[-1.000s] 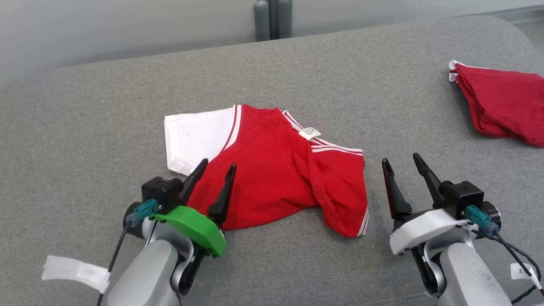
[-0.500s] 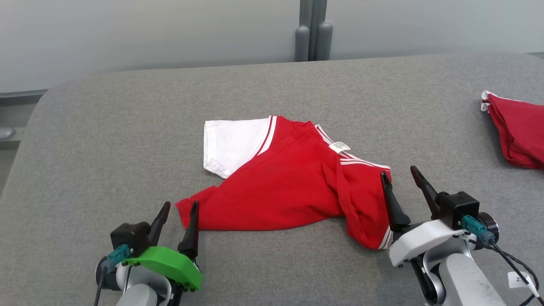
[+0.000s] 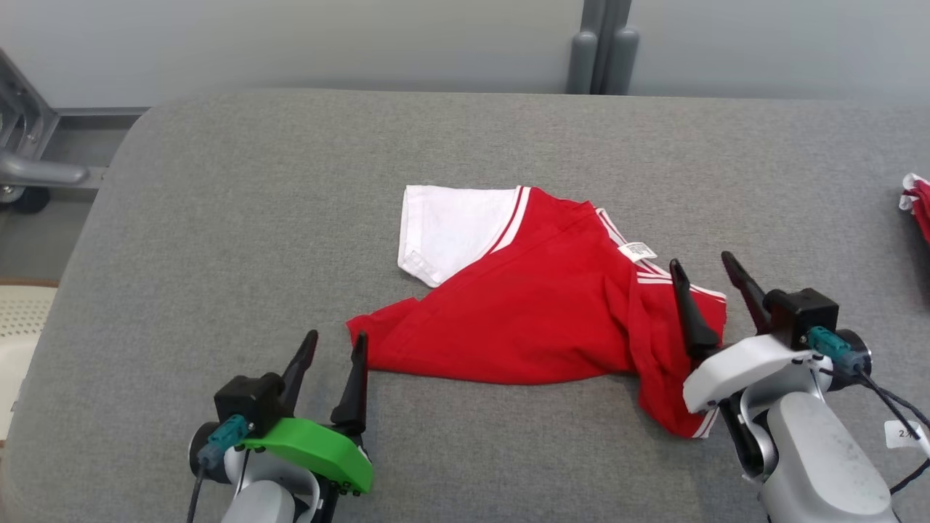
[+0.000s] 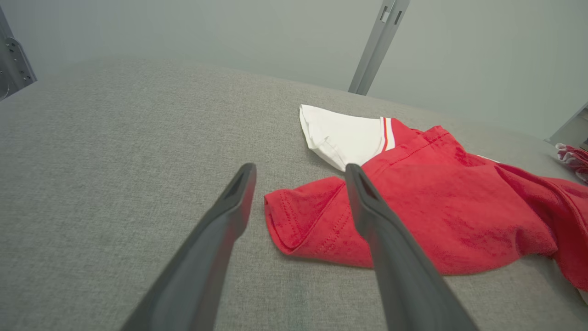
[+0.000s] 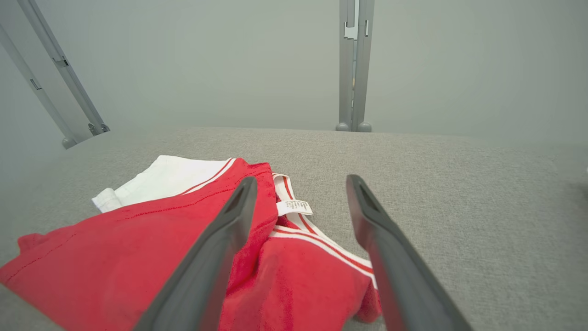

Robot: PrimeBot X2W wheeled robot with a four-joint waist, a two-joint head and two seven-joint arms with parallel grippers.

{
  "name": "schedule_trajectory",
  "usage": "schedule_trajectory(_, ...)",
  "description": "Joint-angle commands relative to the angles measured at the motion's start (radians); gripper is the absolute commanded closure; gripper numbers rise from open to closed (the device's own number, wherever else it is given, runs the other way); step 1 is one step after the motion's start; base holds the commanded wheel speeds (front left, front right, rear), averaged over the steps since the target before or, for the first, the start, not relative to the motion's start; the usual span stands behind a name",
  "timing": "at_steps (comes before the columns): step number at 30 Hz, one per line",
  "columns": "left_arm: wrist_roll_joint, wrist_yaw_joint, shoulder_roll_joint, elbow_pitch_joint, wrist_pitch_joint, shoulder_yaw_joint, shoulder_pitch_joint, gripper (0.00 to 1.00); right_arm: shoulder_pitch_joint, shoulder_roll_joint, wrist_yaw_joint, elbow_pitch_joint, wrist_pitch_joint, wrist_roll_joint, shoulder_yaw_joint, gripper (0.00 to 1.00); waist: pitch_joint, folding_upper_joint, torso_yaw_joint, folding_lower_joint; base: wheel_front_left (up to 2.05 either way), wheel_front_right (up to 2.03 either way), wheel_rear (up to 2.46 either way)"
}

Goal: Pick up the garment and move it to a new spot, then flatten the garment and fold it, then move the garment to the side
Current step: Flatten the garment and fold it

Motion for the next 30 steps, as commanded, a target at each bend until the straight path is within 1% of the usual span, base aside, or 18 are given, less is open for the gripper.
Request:
schedule_trajectory(1, -0.008, -0.003, -0.001, -0.002, 0.000, -0.012, -0.008, 0.00, -0.029, -0.010, -0.002, 0.015, -0.003, 0.010, -0.004, 0.00, 0.039, 0.0000, 0.061, 0.0001, 0.00, 0.00, 0.00)
schedule_trajectory(5, -0.019, -0.003, -0.002, -0.007, 0.000, -0.053, -0.020, 0.00, -0.099, -0.035, -0.001, 0.086, -0.003, 0.019, -0.014, 0.00, 0.066, 0.0000, 0.126, 0.0001, 0.00, 0.00, 0.00)
schedule_trajectory(11, -0.033, -0.003, -0.004, -0.014, 0.000, -0.075, -0.020, 0.00, -0.202, -0.068, -0.001, 0.233, -0.003, 0.032, 0.004, 0.00, 0.093, 0.0000, 0.204, 0.0001, 0.00, 0.00, 0.00)
schedule_trajectory(12, -0.033, -0.003, -0.004, -0.014, 0.000, -0.075, -0.020, 0.00, -0.202, -0.068, -0.001, 0.233, -0.003, 0.032, 0.004, 0.00, 0.093, 0.0000, 0.204, 0.0001, 0.00, 0.00, 0.00)
schedule_trajectory(19, -0.056, -0.003, -0.005, -0.019, 0.000, -0.108, -0.015, 0.00, -0.304, -0.100, -0.001, 0.387, 0.012, 0.055, 0.033, 0.00, 0.121, 0.0000, 0.257, 0.0001, 0.00, 0.00, 0.00)
schedule_trajectory(24, -0.071, -0.003, -0.005, -0.028, 0.000, -0.119, -0.017, 0.00, -0.364, -0.118, -0.001, 0.470, 0.019, 0.065, 0.045, 0.00, 0.147, 0.0000, 0.272, 0.0001, 0.00, 0.00, 0.00)
schedule_trajectory(29, -0.077, -0.004, -0.005, -0.039, 0.000, -0.125, -0.030, 0.00, -0.403, -0.118, -0.001, 0.522, 0.014, 0.070, 0.071, 0.00, 0.167, 0.0000, 0.279, 0.0001, 0.00, 0.00, 0.00)
schedule_trajectory(30, -0.077, -0.004, -0.005, -0.040, 0.000, -0.124, -0.031, 0.00, -0.407, -0.115, -0.001, 0.529, 0.012, 0.069, 0.077, 0.14, 0.169, 0.0000, 0.280, 0.0001, 0.00, 0.00, 0.00)
